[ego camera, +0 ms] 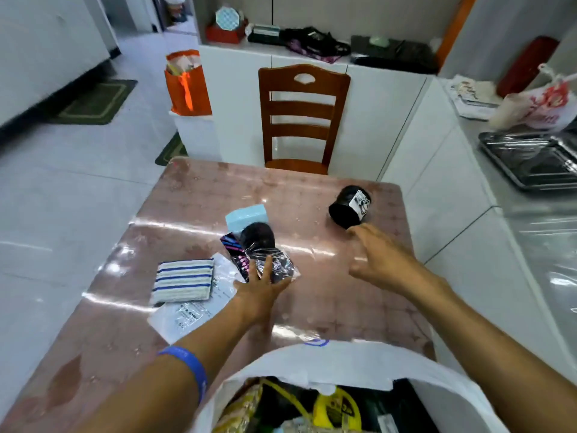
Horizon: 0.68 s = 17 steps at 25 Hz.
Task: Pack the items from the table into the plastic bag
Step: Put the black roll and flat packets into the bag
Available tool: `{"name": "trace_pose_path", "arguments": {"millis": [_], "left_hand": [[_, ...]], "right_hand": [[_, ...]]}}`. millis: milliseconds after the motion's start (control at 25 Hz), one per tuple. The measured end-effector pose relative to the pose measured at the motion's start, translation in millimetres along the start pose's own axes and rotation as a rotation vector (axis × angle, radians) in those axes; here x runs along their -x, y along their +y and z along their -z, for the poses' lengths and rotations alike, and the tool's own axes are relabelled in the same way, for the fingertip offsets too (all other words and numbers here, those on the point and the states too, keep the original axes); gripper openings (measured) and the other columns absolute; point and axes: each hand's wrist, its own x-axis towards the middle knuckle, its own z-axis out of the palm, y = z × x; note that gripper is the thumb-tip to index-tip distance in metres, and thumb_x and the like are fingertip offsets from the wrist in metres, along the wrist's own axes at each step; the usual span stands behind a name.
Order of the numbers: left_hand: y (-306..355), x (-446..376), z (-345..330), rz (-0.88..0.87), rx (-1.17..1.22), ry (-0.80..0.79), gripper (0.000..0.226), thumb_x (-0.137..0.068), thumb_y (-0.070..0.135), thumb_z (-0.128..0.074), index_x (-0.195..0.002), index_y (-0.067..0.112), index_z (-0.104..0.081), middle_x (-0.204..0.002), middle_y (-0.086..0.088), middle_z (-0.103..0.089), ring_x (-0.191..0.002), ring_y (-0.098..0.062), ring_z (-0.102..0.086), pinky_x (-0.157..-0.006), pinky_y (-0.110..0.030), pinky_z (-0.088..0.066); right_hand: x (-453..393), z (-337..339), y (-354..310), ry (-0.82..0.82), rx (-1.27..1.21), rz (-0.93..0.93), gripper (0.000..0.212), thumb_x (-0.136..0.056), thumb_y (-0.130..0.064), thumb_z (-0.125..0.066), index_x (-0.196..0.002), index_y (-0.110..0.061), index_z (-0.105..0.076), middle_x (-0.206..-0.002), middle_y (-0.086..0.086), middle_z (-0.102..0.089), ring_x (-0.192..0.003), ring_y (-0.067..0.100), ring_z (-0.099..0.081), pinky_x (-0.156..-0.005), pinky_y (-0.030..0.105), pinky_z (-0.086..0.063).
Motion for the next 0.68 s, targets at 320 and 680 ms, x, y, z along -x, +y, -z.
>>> {"name": "trace_pose_path", "arguments": {"millis": [320, 680], "left_hand": [[-23, -34, -33, 0.008, 0.036, -0.153, 0.131, -0.059, 0.034, -0.087, -0.141, 0.055, 0.013, -0.157, -0.016, 0.025, -0.142, -0.054, 0.004, -0.098, -0.060, -0.043], [-33, -44, -33, 0.018, 0.106, -0.198, 0.136, -0.057, 0.033, -0.090, -0.140, 0.058, 0.016, -0.153, -0.012, 0.037, -0.142, -0.051, 0.014, -0.103, -0.068, -0.032]], "right_hand": [[-143, -25, 79, 0.035, -0.112, -0.200, 0.112, -0.067, -0.030, -0.081, -0.151, -0.038, -0.007, -0.162, -0.005, 0.012, -0.144, 0.034, -0.023, -0.105, 0.050, -0.041], [-215, -61, 84, -0.097, 0.034, -0.106, 0.103, -0.051, -0.054, -0.082, -0.139, -0.031, -0.035, -0.140, 0.002, -0.038, -0.123, 0.032, -0.045, -0.097, 0.046, -0.045]]}}
